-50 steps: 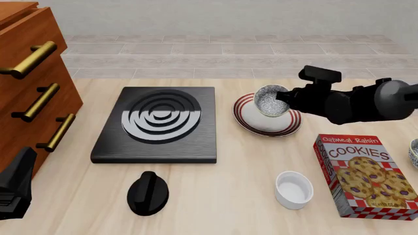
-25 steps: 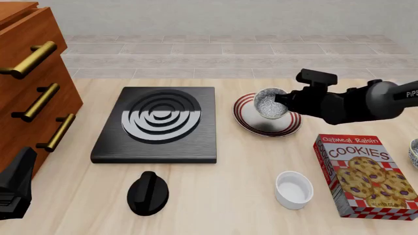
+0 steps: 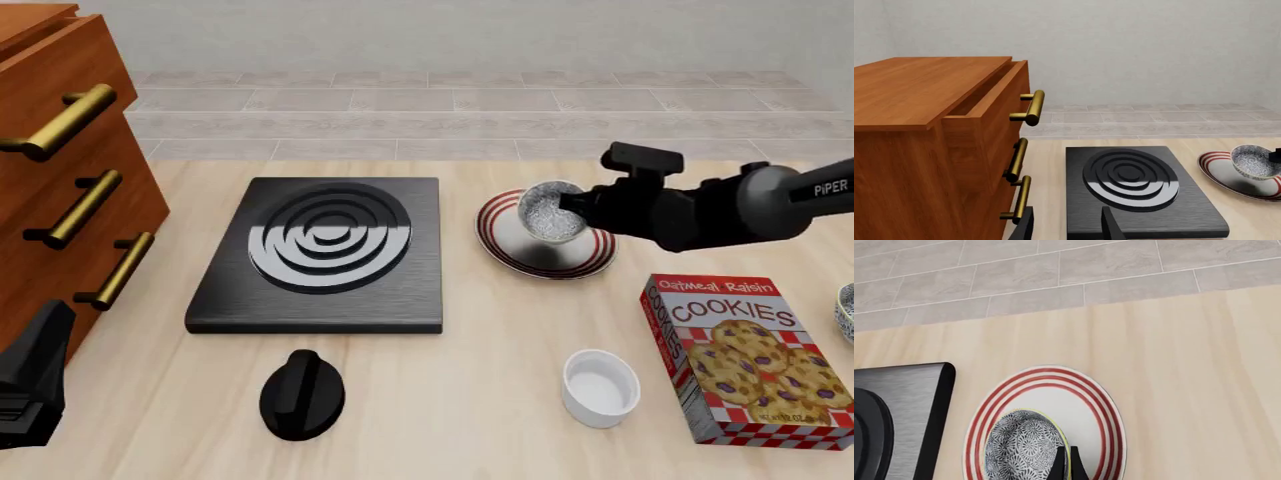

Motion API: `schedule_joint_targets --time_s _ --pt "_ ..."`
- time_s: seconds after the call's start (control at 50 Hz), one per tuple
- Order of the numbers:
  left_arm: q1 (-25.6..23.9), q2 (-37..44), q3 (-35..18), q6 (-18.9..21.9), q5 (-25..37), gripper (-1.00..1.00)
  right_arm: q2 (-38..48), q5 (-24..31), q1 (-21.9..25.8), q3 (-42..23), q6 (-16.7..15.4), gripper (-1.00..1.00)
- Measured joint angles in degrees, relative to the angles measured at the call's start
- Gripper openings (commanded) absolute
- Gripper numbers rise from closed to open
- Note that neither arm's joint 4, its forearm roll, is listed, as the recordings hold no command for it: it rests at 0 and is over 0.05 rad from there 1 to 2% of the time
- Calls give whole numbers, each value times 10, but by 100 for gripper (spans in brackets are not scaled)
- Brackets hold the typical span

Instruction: Pick the akita bowl next to the ramekin and place it on the plate.

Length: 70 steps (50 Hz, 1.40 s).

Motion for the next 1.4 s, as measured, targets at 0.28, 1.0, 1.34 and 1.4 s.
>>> schedule_joint_targets --time_s 0.28,1.0,1.34,1.4 --pt "0 0 0 0 0 100 19 -2 -3 -10 -3 -100" --pt "0 0 0 0 0 100 30 -1 -2 -20 -8 100" --pt "0 0 0 0 0 100 27 2 0 -24 -9 100" --pt "0 0 0 0 0 100 25 3 0 -25 -9 100"
